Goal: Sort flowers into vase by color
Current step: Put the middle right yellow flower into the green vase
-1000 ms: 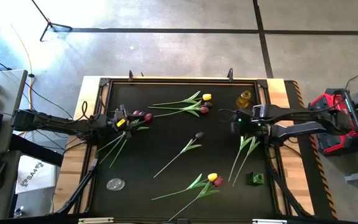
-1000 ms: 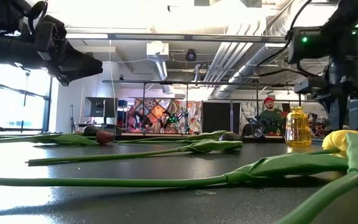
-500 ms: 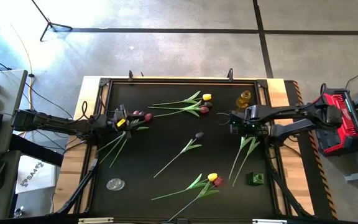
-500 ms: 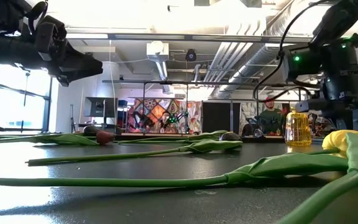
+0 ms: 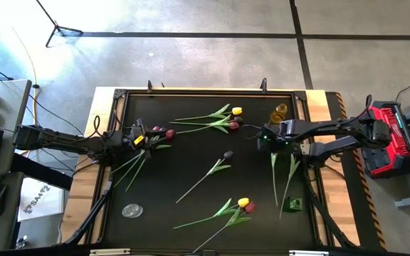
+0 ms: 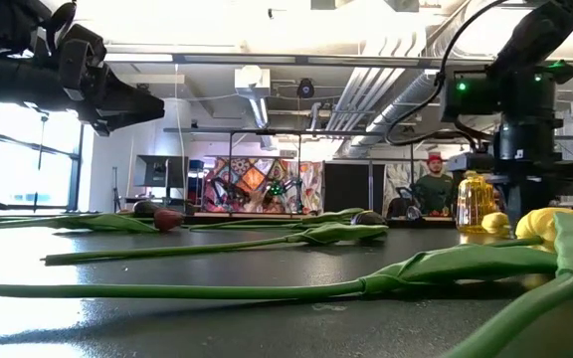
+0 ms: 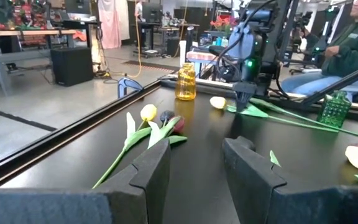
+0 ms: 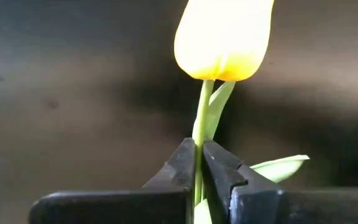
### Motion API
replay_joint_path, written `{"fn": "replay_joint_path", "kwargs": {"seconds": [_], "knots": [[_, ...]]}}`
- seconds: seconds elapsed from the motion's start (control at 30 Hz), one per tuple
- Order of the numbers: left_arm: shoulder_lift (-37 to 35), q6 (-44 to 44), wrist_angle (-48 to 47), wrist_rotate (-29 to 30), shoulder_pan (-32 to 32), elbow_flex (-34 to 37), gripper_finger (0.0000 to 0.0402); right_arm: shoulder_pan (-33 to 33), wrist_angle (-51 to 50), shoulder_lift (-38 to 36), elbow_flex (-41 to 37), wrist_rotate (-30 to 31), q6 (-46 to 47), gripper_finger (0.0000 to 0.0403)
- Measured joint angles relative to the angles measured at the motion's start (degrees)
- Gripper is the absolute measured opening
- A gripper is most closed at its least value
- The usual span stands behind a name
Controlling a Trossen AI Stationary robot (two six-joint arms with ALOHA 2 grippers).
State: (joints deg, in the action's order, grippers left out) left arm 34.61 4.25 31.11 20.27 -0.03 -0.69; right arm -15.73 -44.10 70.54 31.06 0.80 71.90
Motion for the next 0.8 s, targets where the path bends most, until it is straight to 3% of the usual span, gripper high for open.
{"fn": "replay_joint_path", "kwargs": {"seconds": [0.17,0.37,0.8], "knots": [[0.0,1.1,-1.5,-0.1,0.0,0.0,0.0133,1.2,3.1,-0.5,0.3,1.0,-1.9,0.0003],[0.0,2.6,-4.0,-0.1,0.0,0.0,0.0133,3.0,2.7,-0.5,7.9,11.6,-8.3,0.0001],[0.0,3.1,-5.9,-0.1,0.0,0.0,0.0133,3.4,-5.5,-0.6,31.5,51.2,-24.9,0.0]]}}
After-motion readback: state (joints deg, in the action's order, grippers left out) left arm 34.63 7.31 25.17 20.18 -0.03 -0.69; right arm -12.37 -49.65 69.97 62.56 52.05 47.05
